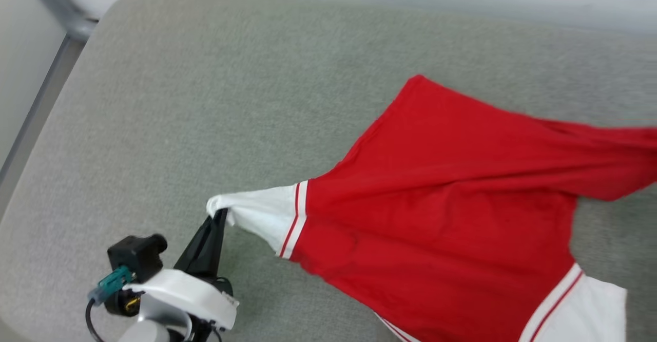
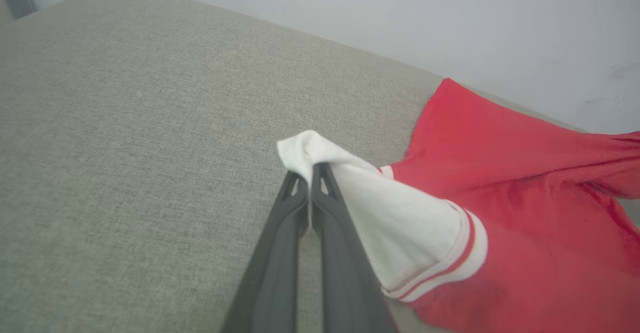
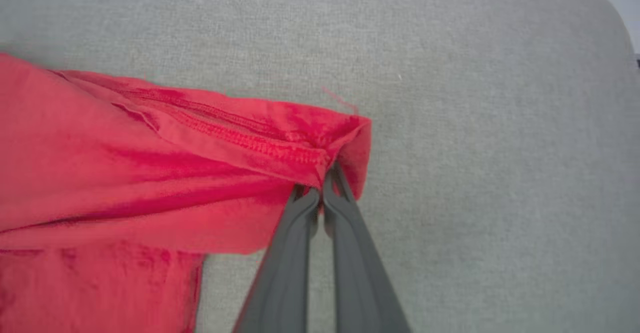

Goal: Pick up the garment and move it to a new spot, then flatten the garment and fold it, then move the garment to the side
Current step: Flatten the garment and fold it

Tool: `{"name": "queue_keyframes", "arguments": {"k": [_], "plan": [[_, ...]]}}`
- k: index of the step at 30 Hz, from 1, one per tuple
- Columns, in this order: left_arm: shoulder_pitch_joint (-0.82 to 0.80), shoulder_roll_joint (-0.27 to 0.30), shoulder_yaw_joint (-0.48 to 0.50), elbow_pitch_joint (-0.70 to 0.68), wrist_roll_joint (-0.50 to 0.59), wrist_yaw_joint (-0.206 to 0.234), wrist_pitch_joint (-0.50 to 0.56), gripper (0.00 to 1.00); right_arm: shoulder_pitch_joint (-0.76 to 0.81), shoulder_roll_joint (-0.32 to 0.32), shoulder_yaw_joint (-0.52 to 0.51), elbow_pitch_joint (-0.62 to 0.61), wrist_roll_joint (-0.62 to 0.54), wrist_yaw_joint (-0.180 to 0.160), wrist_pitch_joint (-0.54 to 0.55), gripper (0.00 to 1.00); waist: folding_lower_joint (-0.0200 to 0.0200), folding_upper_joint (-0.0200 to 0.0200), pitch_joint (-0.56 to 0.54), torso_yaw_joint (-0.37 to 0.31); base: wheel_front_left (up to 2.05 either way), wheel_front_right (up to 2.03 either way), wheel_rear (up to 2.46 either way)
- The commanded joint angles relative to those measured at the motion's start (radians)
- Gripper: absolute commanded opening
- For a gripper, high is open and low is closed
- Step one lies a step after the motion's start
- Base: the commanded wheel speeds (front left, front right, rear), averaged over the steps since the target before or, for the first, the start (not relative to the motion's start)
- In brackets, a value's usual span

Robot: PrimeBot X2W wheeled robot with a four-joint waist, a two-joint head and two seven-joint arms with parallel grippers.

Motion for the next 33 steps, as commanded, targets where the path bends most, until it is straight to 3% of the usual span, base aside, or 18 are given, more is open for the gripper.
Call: {"name": "queue_keyframes", "arguments": {"k": [1, 11, 18, 24, 25, 26, 27, 32, 33], "plan": [[0.019, 0.008, 0.006, -0.006, -0.005, 0.008, 0.004, 0.00, 0.055, 0.012, -0.007, -0.030, 0.011, -0.001, 0.000, 0.00, 0.0000, 0.0000, -0.055, -0.052, 0.00, 0.00, 0.00], [0.130, 0.057, 0.030, -0.060, -0.030, 0.071, 0.060, 0.00, 0.492, 0.132, -0.075, -0.266, 0.084, -0.001, -0.050, 0.00, 0.0000, 0.0000, -0.147, -0.156, 0.00, 0.00, 0.00], [0.155, 0.075, 0.033, -0.074, -0.041, 0.089, 0.086, 0.00, 0.709, 0.226, -0.103, -0.262, 0.107, -0.001, -0.118, 0.00, 0.0000, 0.0000, -0.169, -0.194, 0.00, 0.00, 0.00], [0.169, 0.078, 0.029, -0.079, -0.045, 0.097, 0.097, 0.00, 0.817, 0.246, -0.085, -0.180, 0.170, -0.001, -0.169, 0.00, 0.0000, 0.0000, -0.185, -0.216, 0.00, 0.00, 0.00], [0.170, 0.078, 0.028, -0.080, -0.045, 0.098, 0.096, 0.00, 0.827, 0.246, -0.077, -0.162, 0.188, -0.001, -0.183, 0.30, 0.0000, 0.0000, -0.186, -0.218, 0.00, 0.00, 0.00], [0.171, 0.078, 0.027, -0.079, -0.046, 0.099, 0.097, 0.00, 0.828, 0.246, -0.069, -0.148, 0.203, -0.001, -0.207, 0.49, 0.0000, 0.0000, -0.188, -0.220, 0.00, 0.00, 0.00], [0.171, 0.078, 0.026, -0.080, -0.047, 0.100, 0.099, 0.00, 0.822, 0.245, -0.071, -0.136, 0.222, -0.001, -0.240, 1.00, 0.0000, 0.0000, -0.189, -0.221, 0.00, 0.00, 0.00], [0.166, 0.074, 0.017, -0.087, -0.044, 0.103, 0.105, 0.00, 0.770, 0.245, -0.059, -0.125, 0.254, -0.001, -0.513, 1.00, 0.0000, 0.0000, -0.192, -0.221, 0.00, 0.00, 0.00], [0.158, 0.074, 0.014, -0.093, -0.041, 0.104, 0.106, 0.00, 0.722, 0.245, -0.054, -0.121, 0.253, -0.001, -0.688, 1.00, 0.0000, 0.0000, -0.187, -0.217, 0.00, 0.00, 0.00]]}}
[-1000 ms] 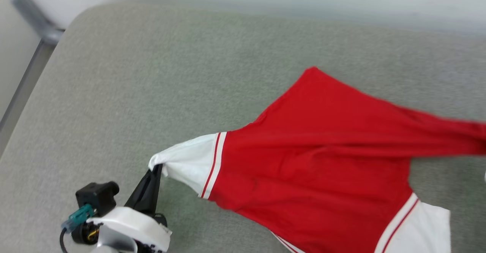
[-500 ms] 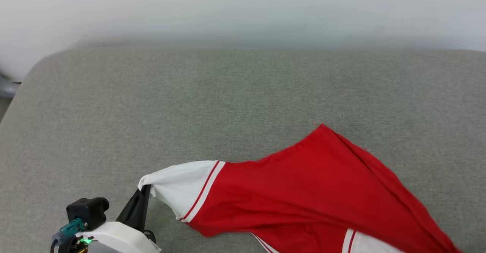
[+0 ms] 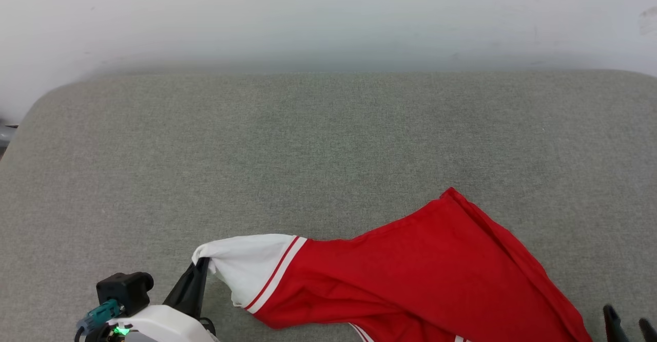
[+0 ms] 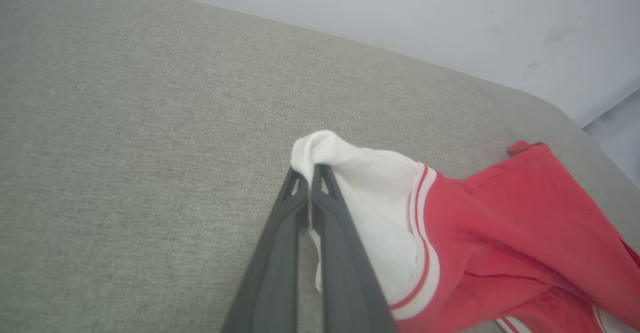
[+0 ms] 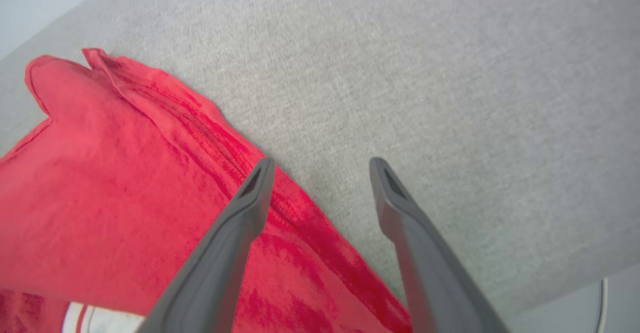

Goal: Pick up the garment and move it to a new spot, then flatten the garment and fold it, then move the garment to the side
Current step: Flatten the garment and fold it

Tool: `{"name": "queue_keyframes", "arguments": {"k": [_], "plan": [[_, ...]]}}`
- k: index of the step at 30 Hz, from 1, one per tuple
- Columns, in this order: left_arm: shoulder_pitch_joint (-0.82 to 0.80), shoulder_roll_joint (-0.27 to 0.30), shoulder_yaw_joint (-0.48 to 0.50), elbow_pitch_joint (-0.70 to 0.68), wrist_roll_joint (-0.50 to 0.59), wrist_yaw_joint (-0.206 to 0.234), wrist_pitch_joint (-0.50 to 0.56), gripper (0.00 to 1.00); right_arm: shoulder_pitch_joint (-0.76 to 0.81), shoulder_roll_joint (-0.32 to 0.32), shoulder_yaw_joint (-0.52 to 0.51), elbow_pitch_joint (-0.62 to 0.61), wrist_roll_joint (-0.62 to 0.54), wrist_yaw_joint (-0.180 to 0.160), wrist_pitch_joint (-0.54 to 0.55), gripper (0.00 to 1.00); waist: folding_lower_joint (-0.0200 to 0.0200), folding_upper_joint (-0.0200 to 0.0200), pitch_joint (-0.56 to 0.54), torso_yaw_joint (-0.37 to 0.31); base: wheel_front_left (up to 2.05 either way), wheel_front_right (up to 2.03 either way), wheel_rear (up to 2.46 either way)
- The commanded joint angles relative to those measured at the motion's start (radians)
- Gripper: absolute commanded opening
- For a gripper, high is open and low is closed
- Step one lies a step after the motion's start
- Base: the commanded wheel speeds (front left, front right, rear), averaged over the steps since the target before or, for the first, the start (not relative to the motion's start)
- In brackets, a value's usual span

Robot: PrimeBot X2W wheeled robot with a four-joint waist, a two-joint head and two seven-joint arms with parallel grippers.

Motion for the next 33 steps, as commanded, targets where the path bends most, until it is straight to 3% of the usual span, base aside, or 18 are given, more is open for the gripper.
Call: {"name": "queue_keyframes", "arguments": {"k": [1, 5, 9, 13, 23, 33], "plan": [[-0.010, 0.001, -0.001, -0.005, 0.007, 0.000, 0.001, 0.00, -0.037, 0.000, 0.007, 0.003, -0.015, 0.000, -0.070, 1.00, 0.0001, -0.0001, 0.005, 0.003, 0.00, 0.00, 0.00], [-0.026, -0.002, -0.002, -0.011, 0.010, -0.001, -0.006, 0.00, -0.126, 0.000, 0.037, 0.037, -0.050, 0.000, -0.198, 1.00, 0.0001, -0.0001, 0.023, 0.007, 0.00, 0.00, 0.00], [-0.050, -0.007, -0.010, -0.014, 0.013, -0.010, -0.010, 0.00, -0.252, -0.017, 0.085, 0.093, -0.092, 0.000, -0.182, 1.00, 0.0001, -0.0001, 0.051, 0.017, 0.00, 0.00, 0.00], [-0.081, -0.018, -0.022, -0.017, 0.021, -0.023, -0.015, 0.00, -0.369, -0.082, 0.177, 0.127, -0.101, 0.000, -0.050, 1.00, 0.0001, -0.0001, 0.083, 0.035, 0.00, 0.00, 0.00], [-0.161, -0.047, -0.050, -0.007, 0.033, -0.061, -0.033, 0.00, -0.593, -0.252, 0.445, 0.113, -0.024, -0.001, 0.401, 1.00, 0.0001, -0.0001, 0.176, 0.102, 0.00, 0.00, 0.00], [-0.219, -0.068, -0.058, 0.035, 0.028, -0.094, -0.055, 0.00, -0.647, -0.314, 0.596, 0.212, 0.032, 0.000, 0.577, 1.00, 0.0001, -0.0001, 0.245, 0.141, 0.00, 0.00, 0.00]]}}
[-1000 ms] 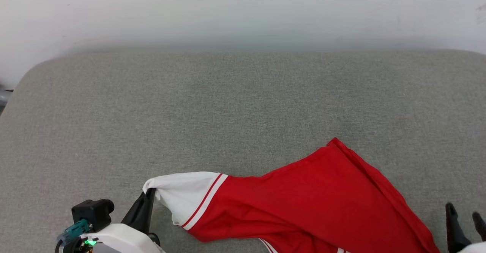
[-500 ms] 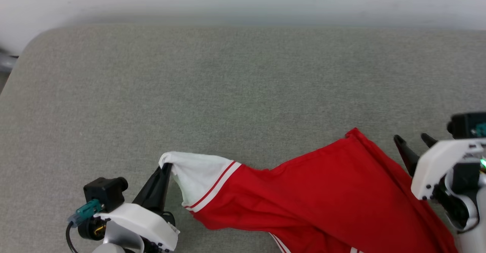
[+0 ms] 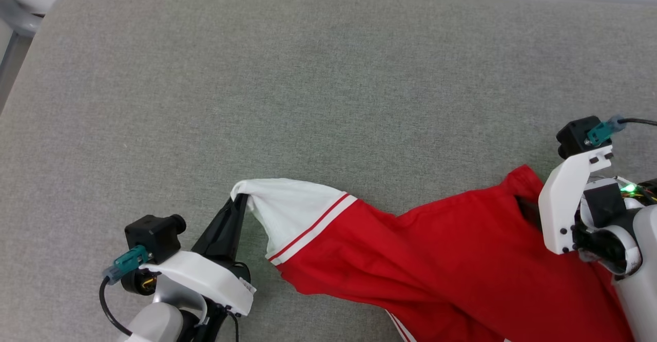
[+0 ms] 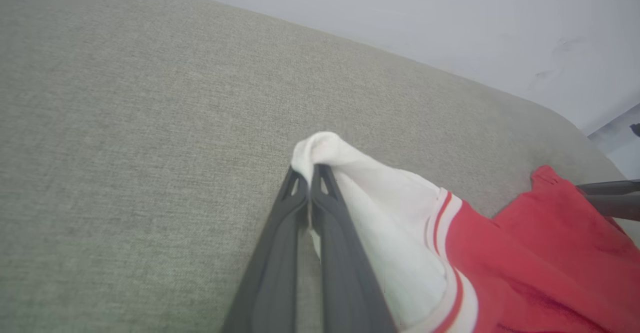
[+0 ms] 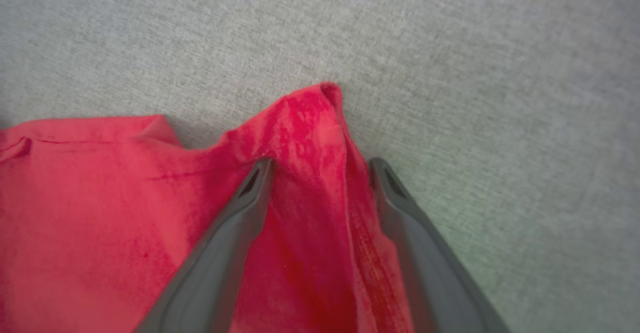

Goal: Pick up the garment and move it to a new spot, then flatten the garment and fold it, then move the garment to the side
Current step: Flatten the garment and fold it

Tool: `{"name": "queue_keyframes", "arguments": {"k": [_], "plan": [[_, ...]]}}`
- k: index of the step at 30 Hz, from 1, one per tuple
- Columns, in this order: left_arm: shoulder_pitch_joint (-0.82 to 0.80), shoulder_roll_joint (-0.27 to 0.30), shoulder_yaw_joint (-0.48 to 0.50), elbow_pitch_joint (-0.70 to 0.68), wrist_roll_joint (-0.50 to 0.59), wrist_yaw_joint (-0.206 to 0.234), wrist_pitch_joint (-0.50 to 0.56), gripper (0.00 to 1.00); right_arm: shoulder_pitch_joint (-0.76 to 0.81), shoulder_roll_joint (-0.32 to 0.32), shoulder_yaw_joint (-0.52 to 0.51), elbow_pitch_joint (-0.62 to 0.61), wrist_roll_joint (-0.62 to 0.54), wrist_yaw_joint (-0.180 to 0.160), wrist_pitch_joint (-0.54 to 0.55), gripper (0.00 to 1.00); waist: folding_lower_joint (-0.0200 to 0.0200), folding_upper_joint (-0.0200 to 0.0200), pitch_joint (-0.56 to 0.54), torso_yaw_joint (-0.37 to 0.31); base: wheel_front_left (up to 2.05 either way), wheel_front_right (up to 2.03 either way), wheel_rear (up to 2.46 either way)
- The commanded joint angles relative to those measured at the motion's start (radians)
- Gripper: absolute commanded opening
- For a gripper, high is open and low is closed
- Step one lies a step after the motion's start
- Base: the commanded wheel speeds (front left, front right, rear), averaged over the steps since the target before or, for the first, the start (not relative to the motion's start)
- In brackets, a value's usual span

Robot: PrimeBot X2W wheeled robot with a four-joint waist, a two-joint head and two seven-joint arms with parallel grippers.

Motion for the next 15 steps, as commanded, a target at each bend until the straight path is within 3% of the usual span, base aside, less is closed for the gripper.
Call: {"name": "queue_keyframes", "arguments": {"k": [1, 2, 3, 4, 5, 9, 15], "plan": [[-0.013, -0.001, 0.001, 0.006, -0.005, -0.008, -0.007, 0.00, 0.013, 0.008, 0.018, 0.037, 0.014, 0.000, 0.024, 1.00, -0.0001, 0.0000, 0.010, 0.009, 0.00, 0.00, 0.00], [-0.017, -0.003, 0.000, 0.011, -0.005, -0.008, -0.008, 0.00, 0.021, 0.010, 0.026, 0.059, 0.021, 0.000, 0.045, 1.00, -0.0001, 0.0000, 0.012, 0.011, 0.00, 0.00, 0.00], [-0.020, -0.004, -0.001, 0.015, -0.005, -0.011, -0.010, 0.00, 0.029, 0.015, 0.034, 0.078, 0.030, 0.000, 0.065, 0.82, -0.0001, 0.0000, 0.013, 0.012, 0.00, 0.00, 0.00], [-0.021, -0.005, -0.001, 0.021, -0.006, -0.013, -0.010, 0.00, 0.033, 0.020, 0.041, 0.093, 0.043, 0.000, 0.082, 0.38, -0.0001, 0.0000, 0.013, 0.013, 0.00, 0.00, 0.00], [-0.021, -0.005, -0.001, 0.026, -0.006, -0.013, -0.012, 0.00, 0.034, 0.025, 0.046, 0.103, 0.052, 0.000, 0.092, 0.00, -0.0001, 0.0000, 0.012, 0.014, 0.00, 0.00, 0.00], [-0.021, -0.002, 0.002, 0.038, -0.011, -0.012, -0.015, 0.00, 0.018, 0.020, 0.054, 0.116, 0.068, 0.000, 0.097, 0.00, -0.0001, 0.0000, -0.002, 0.015, 0.00, 0.00, 0.00], [-0.018, 0.014, 0.008, 0.041, -0.008, -0.001, -0.006, 0.00, -0.032, 0.003, 0.007, 0.092, 0.055, -0.001, -0.008, 0.00, -0.0001, 0.0000, -0.047, 0.007, 0.00, 0.00, 0.00]]}}
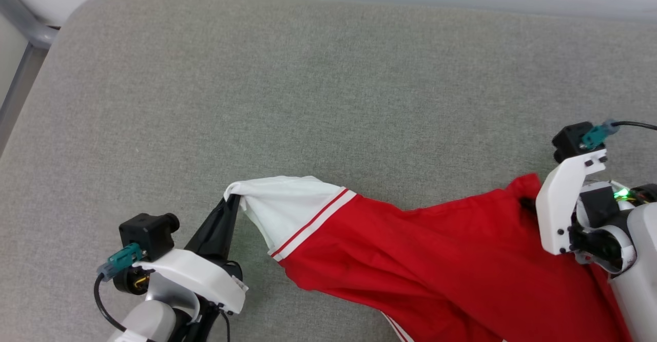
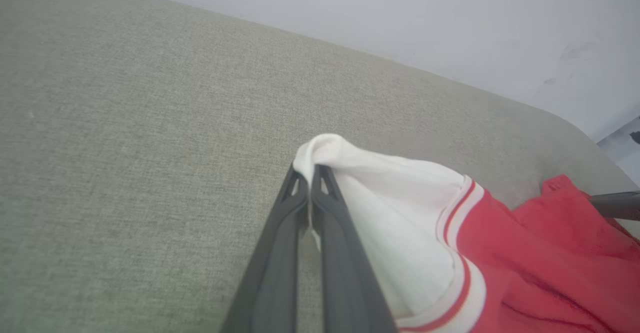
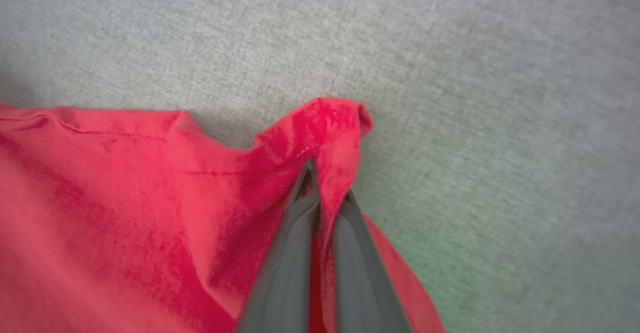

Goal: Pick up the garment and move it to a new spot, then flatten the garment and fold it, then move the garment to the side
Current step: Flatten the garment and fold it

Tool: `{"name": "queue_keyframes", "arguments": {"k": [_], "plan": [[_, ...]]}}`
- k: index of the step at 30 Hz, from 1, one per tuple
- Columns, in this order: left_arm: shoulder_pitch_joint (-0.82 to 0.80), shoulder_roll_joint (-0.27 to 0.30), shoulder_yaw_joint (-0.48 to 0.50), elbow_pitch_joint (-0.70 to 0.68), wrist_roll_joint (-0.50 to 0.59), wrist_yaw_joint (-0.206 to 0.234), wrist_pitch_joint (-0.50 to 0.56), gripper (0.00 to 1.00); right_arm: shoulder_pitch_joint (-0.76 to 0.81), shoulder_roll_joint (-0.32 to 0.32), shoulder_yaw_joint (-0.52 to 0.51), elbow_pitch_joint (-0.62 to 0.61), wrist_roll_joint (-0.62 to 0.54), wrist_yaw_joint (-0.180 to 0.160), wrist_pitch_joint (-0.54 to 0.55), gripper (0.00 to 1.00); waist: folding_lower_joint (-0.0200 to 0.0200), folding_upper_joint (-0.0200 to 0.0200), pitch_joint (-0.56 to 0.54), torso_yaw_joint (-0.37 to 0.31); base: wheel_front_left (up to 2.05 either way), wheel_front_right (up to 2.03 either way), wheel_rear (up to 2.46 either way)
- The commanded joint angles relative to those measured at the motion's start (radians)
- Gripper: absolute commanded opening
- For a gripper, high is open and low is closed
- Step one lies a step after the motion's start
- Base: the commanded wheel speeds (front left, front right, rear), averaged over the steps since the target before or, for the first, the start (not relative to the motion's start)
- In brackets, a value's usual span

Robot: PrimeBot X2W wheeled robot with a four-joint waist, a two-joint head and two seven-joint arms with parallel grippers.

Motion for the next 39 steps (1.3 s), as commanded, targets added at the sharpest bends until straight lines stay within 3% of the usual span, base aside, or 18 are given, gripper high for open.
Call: {"name": "queue_keyframes", "arguments": {"k": [1, 11, 20, 39], "plan": [[-0.005, 0.009, 0.005, -0.002, 0.002, 0.005, 0.002, 0.00, 0.000, -0.001, -0.014, 0.008, -0.014, -0.002, -0.018, 0.00, -0.0001, 0.0000, -0.019, -0.007, 0.00, 0.00, 0.00], [-0.101, 0.074, 0.049, -0.003, 0.011, 0.013, 0.035, 0.00, -0.028, 0.043, -0.161, -0.046, -0.121, -0.001, -0.190, 0.00, -0.0001, 0.0000, -0.106, -0.058, 0.00, 0.00, 0.00], [-0.344, 0.114, 0.087, 0.065, -0.005, -0.023, 0.115, 0.00, -0.158, 0.097, -0.230, -0.059, -0.214, -0.001, -0.265, 0.00, -0.0001, 0.0000, -0.106, -0.104, 0.00, 0.00, 0.00], [-1.106, 0.147, 0.142, 0.437, 0.056, -0.111, 0.108, 0.00, -0.732, 0.124, -0.340, 0.038, -0.422, -0.002, -0.485, 0.00, -0.0001, 0.0000, 0.119, -0.135, 0.00, 0.00, 0.00]]}}
